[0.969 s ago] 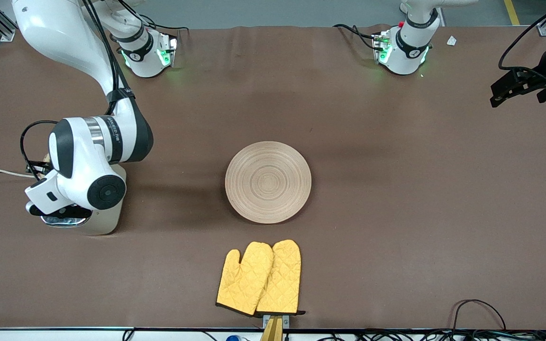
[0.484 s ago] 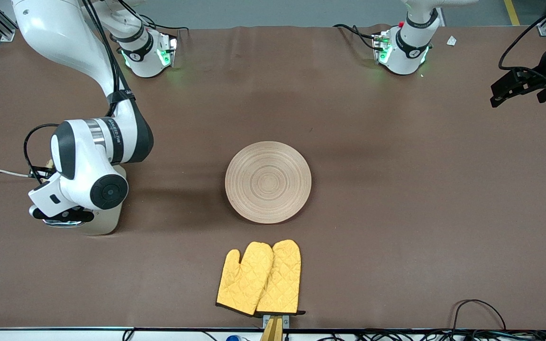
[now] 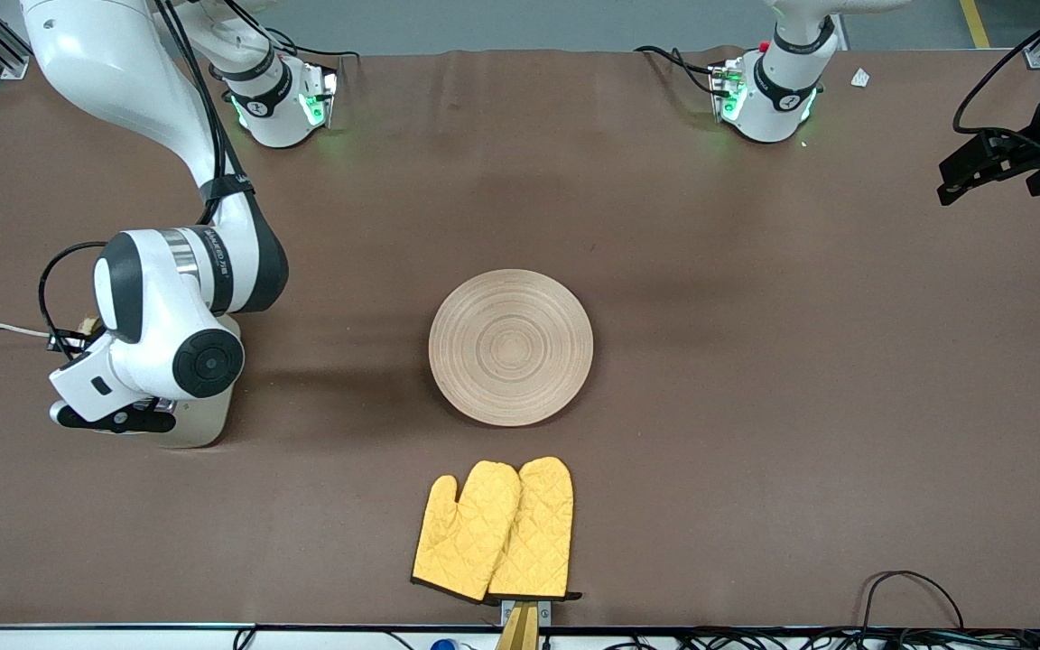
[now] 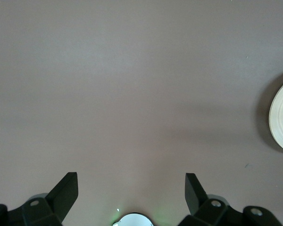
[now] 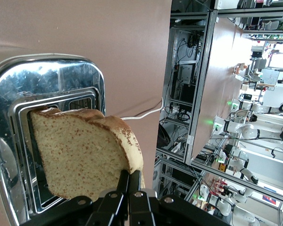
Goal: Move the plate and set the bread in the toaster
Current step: 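Lower the bread into the toaster slot with the right gripper, then open the right gripper and raise it away from the toaster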
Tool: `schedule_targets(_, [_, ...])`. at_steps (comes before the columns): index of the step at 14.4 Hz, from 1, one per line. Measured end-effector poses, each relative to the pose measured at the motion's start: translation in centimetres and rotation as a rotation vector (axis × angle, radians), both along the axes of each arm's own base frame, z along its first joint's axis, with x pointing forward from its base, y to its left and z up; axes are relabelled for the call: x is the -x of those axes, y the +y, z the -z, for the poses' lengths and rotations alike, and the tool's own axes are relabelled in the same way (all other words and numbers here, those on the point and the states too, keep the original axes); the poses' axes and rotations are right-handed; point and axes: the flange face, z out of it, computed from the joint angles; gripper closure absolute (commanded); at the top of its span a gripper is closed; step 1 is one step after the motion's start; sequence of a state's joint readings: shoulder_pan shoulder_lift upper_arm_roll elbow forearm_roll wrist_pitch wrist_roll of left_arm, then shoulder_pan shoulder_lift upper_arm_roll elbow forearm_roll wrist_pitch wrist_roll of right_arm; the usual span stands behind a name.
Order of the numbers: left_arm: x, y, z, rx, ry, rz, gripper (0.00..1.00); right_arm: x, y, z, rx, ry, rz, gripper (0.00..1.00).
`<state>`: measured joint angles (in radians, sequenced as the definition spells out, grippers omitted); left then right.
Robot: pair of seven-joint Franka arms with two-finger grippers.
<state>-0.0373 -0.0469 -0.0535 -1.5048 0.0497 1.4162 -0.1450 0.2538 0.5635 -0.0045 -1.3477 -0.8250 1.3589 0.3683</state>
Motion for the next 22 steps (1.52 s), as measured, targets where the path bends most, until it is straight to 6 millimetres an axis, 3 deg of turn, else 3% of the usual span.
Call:
schedule_targets(5, [0.0,0.0,0.0,0.0,0.0,0.0,0.0,-0.3,-1.7,0.5,-0.022,-0.011,0.016,1.0])
schedule_targets(12, [0.0,0.0,0.0,0.002,0.0,0.0,0.0,0.3,-0.3,1.5,-0.066,-0.022,0.056,0.99])
schedule_targets(14, [0.0,0.0,0.0,0.004,0.0,0.0,0.0,0.3,-0.4,2.8,-0.09,-0.026,0.055,0.97])
schedule_targets(15, [0.0,0.0,0.0,0.004,0.0,0.0,0.0,0.4,-0.4,3.7,-0.093,-0.03,0.06,0.85])
schedule_targets(16, [0.0,0.0,0.0,0.004,0.0,0.0,0.0,0.6,-0.4,4.4,-0.094,-0.029,0.069,0.67])
schedule_targets(17, [0.0,0.0,0.0,0.004,0.0,-0.001,0.0,0.7,-0.3,4.9,-0.102,-0.026,0.08,0.42])
schedule_targets(19, [0.0,0.2,0.0,0.004,0.0,-0.004,0.0,0.8,0.0,5.2,-0.124,-0.027,0.089,0.03])
schedule_targets(22, [0.0,0.1,-0.4,0.012,-0.007,-0.004,0.0,0.7,-0.6,5.1,-0.204,-0.033,0.143,0.0])
